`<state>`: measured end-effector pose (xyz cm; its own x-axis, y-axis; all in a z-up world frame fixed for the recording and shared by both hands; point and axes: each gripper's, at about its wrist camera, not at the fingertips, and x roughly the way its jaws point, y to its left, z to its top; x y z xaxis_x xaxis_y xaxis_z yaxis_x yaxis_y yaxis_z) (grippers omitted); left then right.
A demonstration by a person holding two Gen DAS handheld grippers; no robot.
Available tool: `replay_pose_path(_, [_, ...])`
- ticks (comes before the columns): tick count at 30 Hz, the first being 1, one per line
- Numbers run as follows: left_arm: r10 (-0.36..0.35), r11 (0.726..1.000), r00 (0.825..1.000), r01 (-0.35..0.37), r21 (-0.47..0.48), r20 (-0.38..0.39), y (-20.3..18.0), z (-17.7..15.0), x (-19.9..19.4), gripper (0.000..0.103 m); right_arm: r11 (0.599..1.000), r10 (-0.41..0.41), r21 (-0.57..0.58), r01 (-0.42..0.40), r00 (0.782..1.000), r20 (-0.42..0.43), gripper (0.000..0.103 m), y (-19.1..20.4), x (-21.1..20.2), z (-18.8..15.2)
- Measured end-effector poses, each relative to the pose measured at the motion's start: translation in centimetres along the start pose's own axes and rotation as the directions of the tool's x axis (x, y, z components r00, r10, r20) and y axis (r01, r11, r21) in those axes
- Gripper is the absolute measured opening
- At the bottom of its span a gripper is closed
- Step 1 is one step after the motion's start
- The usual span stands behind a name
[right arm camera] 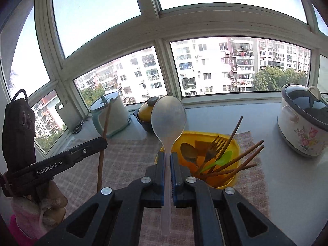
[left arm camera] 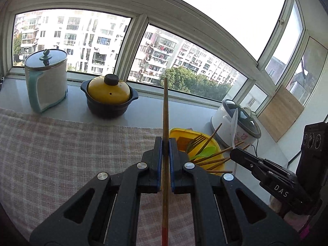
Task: Organize utensils
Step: 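Lift the clear spoon and chopstick and carry both toward the yellow bin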
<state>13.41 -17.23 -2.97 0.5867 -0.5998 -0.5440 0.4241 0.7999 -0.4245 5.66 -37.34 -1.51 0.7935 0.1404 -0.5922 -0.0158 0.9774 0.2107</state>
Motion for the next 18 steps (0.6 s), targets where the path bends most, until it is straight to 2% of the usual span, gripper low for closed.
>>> replay_pose_path(6, [-0.022,1.000,0.999,0.022,-0.015,0.033,-1.4,1.8,1.9,0.004,1.000,-0.009,0.009,0.009,1.000,0.016,0.002,-1.8,0.0,1.6])
replay_pose_path(18, [-0.016,1.000,0.998,0.016,-0.006,0.061,-3.4,5.5,6.7,0.004,1.000,-0.002,0.027,0.001,1.000,0.024,0.002,-3.6,2.3,3.9])
